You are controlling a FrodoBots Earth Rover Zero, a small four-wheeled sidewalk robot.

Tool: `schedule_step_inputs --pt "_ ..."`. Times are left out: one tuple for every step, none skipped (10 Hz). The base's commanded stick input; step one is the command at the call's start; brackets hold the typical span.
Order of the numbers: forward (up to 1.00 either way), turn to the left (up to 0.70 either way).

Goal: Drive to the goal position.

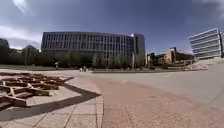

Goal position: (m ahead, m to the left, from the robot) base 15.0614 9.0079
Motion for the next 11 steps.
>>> schedule_step_inputs --pt "0.5 0.31" --pt "0.5 0.5" --pt "0.5 0.5" --pt "0.5 0.5" --pt "0.5 0.5" --pt "0.5 0.02" --pt "0.5 0.0" --pt "0.5 0.0" --pt "0.5 0.0" --pt "0.5 0.0" --pt "0.5 0.0"
